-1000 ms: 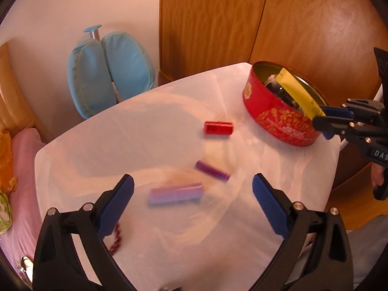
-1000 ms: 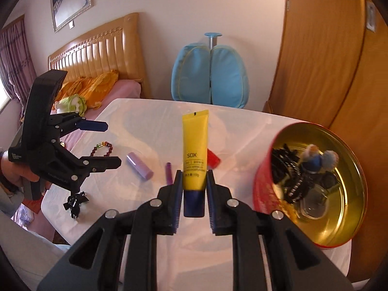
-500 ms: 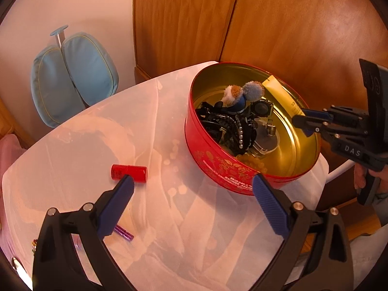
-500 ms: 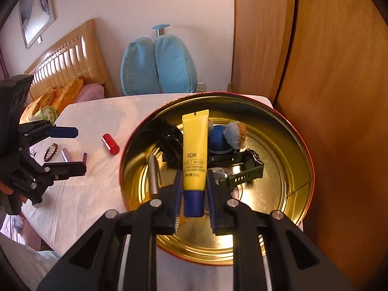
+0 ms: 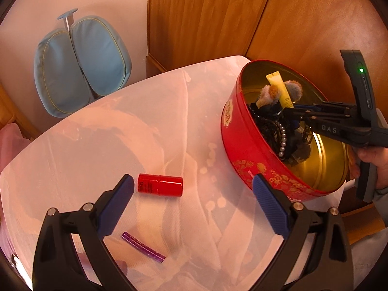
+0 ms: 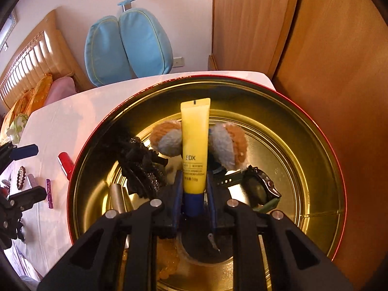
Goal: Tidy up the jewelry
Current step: 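Lower the yellow tube into the tin and open the right gripper, then move the right gripper to the red lipstick cylinder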
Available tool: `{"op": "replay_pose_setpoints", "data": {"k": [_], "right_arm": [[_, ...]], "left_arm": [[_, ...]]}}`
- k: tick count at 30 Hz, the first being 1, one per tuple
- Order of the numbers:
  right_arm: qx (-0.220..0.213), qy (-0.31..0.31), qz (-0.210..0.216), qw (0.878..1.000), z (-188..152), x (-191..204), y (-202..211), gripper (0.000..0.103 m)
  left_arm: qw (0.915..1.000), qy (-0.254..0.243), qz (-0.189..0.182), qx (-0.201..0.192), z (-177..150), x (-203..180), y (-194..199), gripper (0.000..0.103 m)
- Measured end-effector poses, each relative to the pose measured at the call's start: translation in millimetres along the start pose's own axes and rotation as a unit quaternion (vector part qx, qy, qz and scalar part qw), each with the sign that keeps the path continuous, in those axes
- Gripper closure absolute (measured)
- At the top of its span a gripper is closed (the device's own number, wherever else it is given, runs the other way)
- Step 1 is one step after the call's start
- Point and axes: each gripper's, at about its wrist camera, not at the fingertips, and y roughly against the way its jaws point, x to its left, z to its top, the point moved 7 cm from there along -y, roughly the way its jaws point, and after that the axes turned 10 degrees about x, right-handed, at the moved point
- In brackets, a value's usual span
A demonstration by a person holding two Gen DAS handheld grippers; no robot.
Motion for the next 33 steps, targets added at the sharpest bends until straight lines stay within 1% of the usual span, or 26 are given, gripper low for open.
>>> {"op": "replay_pose_setpoints", "data": {"k": [5,8,9,10,12,14,15,16,17,21,24,29,31,33], "right_arm": [[0.001,0.010,0.004,1.000,5,3,-2,0.083],[0.004,0.014,0.011,1.000,5,5,-2,0.082],[0.004,0.012,0.013,1.000,4,5,-1,0.080],[0.004,0.009,0.012,1.000,3,3,-2,0.078],[0.003,0.003,0.013,1.000,0,1,0,0.059],[-0.004,-0.003,0.015,1.000,-4,-1,5,0.049],[-0.011,-0.004,0.013,1.000,-5,-3,8,0.044],[-0.017,-0.004,0.008,1.000,-7,-4,12,0.041],[-0.022,-0.005,0.004,1.000,-10,-6,16,0.035],[-0.035,-0.018,-0.001,0.999,-23,-16,31,0.021],[-0.047,-0.030,0.002,0.998,-35,-22,46,0.014],[-0.074,-0.018,0.007,0.997,-52,-22,74,0.010],[-0.092,-0.005,0.018,0.996,-55,-15,86,0.008],[-0.105,0.010,0.042,0.993,-59,-2,94,0.007]], "left_arm": [[0.9999,0.009,0.005,0.001,1,13,-1,0.008],[1.0000,0.007,0.004,-0.002,4,11,-1,0.008],[1.0000,0.005,0.003,-0.003,6,9,0,0.008],[1.0000,0.003,0.002,-0.003,7,7,0,0.008],[1.0000,-0.004,0.002,-0.003,8,2,0,0.008],[0.9999,-0.010,0.002,-0.003,7,-2,1,0.008],[0.9999,-0.012,0.003,-0.003,7,-3,2,0.008],[0.9999,-0.012,0.004,-0.003,7,-5,3,0.008],[0.9999,-0.013,0.005,-0.003,7,-6,4,0.008],[0.9998,-0.013,0.007,-0.011,5,-14,12,0.008],[0.9998,-0.010,0.005,-0.019,3,-21,21,0.008],[0.9992,0.007,0.012,-0.037,-7,-29,41,0.008],[0.9985,0.020,0.022,-0.046,-15,-29,55,0.008],[0.9972,0.037,0.037,-0.054,-30,-24,70,0.008]]}}
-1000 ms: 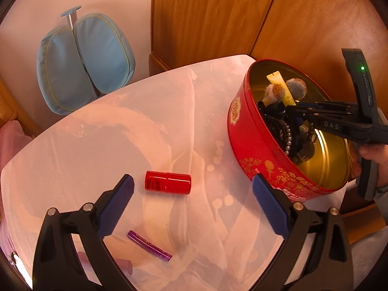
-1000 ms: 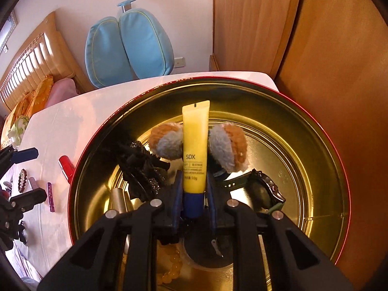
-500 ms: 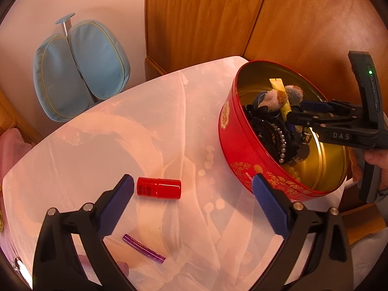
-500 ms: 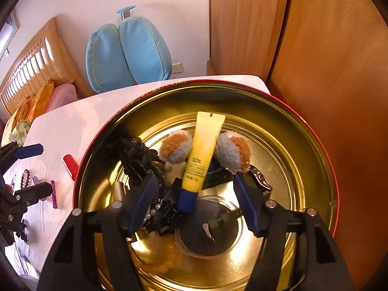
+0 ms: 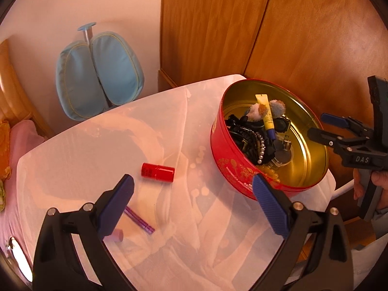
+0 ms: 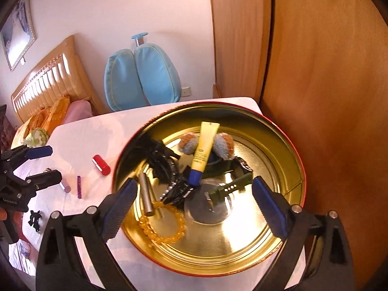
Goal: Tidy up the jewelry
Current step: 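Move the right gripper to the red lipstick cylinder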
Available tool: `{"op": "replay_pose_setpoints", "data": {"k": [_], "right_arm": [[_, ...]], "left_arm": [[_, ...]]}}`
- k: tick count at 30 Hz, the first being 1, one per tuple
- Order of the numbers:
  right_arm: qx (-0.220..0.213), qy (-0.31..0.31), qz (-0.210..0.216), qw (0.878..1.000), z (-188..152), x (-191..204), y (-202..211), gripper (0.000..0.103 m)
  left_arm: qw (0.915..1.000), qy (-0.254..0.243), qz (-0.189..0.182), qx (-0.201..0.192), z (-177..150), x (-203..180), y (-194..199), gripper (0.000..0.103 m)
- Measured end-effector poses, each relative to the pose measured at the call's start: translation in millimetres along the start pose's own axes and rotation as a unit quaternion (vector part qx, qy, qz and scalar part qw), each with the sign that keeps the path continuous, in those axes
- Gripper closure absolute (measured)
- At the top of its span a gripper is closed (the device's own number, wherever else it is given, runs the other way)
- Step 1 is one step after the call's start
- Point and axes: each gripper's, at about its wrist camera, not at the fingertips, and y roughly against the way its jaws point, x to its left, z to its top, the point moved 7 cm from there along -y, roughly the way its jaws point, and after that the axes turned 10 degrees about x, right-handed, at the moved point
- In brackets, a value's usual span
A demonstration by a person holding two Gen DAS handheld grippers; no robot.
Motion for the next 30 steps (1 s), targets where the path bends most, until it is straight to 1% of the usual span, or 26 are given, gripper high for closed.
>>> {"op": "replay_pose_setpoints", "data": {"k": [3,6,9,12,14,16,18,21,25,28,30], "right_arm": [[-0.001,0.032,0.039,0.999,-1,29,3,0.006],[-0.003,0.075,0.064,0.995,-3,65,3,0.006],[-0.004,0.108,0.086,0.990,-3,108,1,0.006],[-0.002,0.139,0.098,0.985,-6,150,-6,0.006],[0.014,0.149,0.094,0.984,-8,175,-19,0.006],[0.030,0.157,0.098,0.982,-12,198,-34,0.006],[0.047,0.165,0.083,0.982,-12,215,-53,0.006],[0.064,0.158,0.065,0.983,-11,230,-79,0.006],[0.090,0.130,0.035,0.987,-5,231,-119,0.006],[0.096,0.110,0.005,0.989,5,226,-147,0.006],[0.094,0.090,-0.005,0.991,13,220,-161,0.006]], "left_arm": [[0.9994,0.028,0.022,0.002,-26,13,21,0.008],[0.9974,0.059,0.041,0.002,-52,34,36,0.008],[0.9955,0.086,0.039,0.005,-77,57,44,0.008],[0.9947,0.094,0.040,0.008,-98,85,44,0.008],[0.9934,0.105,0.044,0.015,-106,107,44,0.008],[0.9943,0.100,0.038,0.005,-108,124,47,0.008],[0.9941,0.100,0.041,0.012,-109,144,41,0.008],[0.9948,0.094,0.026,0.028,-108,166,25,0.008],[0.9968,0.068,0.014,0.040,-99,181,3,0.008],[0.9976,0.052,-0.005,0.046,-93,186,-14,0.008],[0.9980,0.040,-0.010,0.047,-88,189,-24,0.008]]}}
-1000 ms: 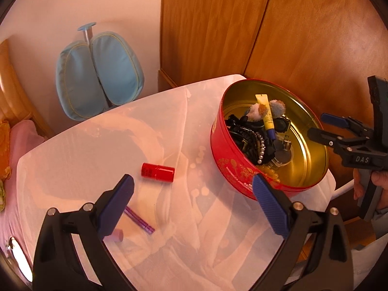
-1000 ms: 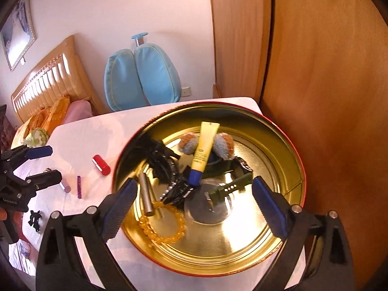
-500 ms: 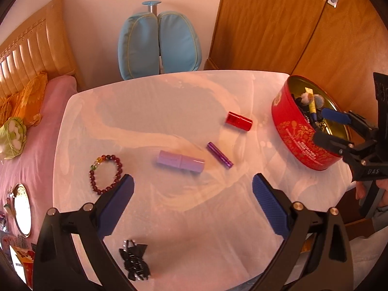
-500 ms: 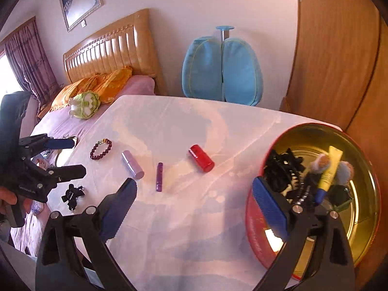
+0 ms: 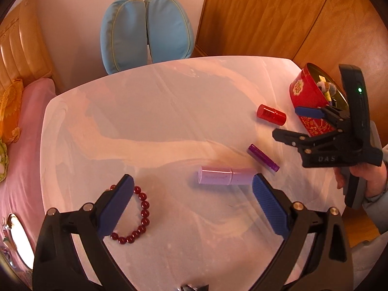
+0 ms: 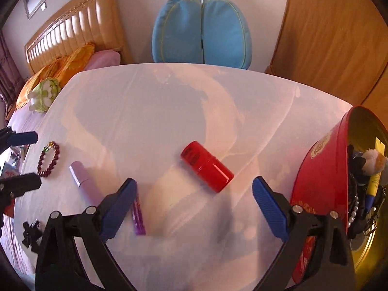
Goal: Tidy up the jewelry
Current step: 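Move the right gripper to the red lipstick cylinder, then grasp the red lipstick cylinder with the right gripper, then carry the red cylinder with the right gripper into the red tin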
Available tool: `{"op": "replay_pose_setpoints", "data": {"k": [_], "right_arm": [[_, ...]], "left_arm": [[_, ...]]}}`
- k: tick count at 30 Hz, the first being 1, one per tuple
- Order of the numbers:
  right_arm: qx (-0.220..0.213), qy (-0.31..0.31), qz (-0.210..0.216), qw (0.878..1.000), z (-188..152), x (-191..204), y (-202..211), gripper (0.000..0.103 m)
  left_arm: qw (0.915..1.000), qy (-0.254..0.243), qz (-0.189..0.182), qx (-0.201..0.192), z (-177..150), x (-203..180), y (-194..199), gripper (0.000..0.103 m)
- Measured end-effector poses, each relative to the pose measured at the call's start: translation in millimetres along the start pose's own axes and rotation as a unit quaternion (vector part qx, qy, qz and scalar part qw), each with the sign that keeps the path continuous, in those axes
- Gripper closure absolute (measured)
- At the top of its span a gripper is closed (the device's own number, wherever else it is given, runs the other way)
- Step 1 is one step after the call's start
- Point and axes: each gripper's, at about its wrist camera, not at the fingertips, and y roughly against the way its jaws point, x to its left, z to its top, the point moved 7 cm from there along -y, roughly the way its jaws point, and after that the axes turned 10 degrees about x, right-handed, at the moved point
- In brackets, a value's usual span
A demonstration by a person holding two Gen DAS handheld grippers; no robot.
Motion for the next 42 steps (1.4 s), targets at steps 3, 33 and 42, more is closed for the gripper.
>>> {"op": "replay_pose_setpoints", "data": {"k": [3,33,42], "right_arm": [[0.002,-0.015,-0.007,1.000,8,-8,-17,0.007],[-0.084,0.013,0.040,0.996,-72,-53,133,0.076],[-0.110,-0.057,-0.006,0.992,-110,-139,175,0.076]], "left_arm": [[0.9999,-0.012,0.008,0.006,7,8,-12,0.008],[0.9974,-0.063,-0.026,-0.024,39,-124,18,0.008],[0.9893,-0.134,-0.051,-0.028,56,-218,18,0.008]]}}
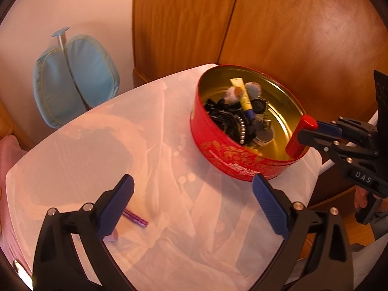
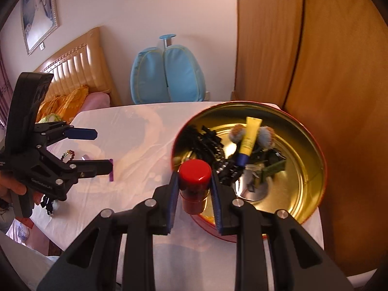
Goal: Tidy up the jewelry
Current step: 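Carry the red cylinder with the right gripper into the red tin, then lower the red cylinder into the tin and open the right gripper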
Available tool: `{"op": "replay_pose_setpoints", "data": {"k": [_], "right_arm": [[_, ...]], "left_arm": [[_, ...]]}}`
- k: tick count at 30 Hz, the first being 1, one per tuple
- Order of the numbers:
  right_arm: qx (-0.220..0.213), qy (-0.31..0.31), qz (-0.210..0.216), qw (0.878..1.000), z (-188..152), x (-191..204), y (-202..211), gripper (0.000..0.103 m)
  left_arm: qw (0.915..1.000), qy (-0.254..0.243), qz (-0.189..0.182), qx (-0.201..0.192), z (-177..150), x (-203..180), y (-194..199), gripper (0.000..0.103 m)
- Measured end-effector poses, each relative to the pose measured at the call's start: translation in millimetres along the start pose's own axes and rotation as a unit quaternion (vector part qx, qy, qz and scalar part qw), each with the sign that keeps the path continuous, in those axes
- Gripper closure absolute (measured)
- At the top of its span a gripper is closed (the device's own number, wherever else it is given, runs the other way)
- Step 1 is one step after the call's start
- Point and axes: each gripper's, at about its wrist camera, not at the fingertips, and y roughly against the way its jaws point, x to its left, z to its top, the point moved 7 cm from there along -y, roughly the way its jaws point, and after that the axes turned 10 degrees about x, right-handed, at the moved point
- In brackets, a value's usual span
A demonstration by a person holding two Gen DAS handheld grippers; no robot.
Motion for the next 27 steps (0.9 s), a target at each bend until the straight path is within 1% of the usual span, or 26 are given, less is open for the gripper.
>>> {"op": "replay_pose_setpoints", "data": {"k": [2,6,12,16,18,20,23,27], "right_arm": [[0.007,-0.017,-0.009,1.000,-4,-18,-4,0.076],[0.039,-0.045,-0.017,0.998,-16,-51,-23,0.076],[0.074,-0.067,-0.003,0.995,-21,-68,-48,0.076],[0.102,-0.063,0.005,0.993,-20,-67,-67,0.076],[0.114,-0.053,0.012,0.992,-20,-63,-73,0.076],[0.127,-0.040,0.023,0.991,-19,-57,-79,0.076],[0.143,-0.024,0.028,0.989,-18,-51,-88,0.076],[0.151,-0.024,0.028,0.988,-17,-51,-97,0.076]], "left_arm": [[0.9997,-0.023,0.000,0.003,10,-16,-6,0.008],[0.9981,-0.061,-0.006,0.008,32,-37,-22,0.008],[0.9953,-0.094,-0.014,0.020,57,-58,-50,0.008],[0.9956,-0.092,0.001,0.020,64,-56,-61,0.008],[0.9959,-0.087,0.001,0.023,64,-52,-64,0.008],[0.9962,-0.083,0.006,0.026,62,-46,-66,0.008],[0.9965,-0.077,0.014,0.028,59,-38,-66,0.008],[0.9973,-0.065,0.018,0.029,54,-28,-64,0.008]]}}
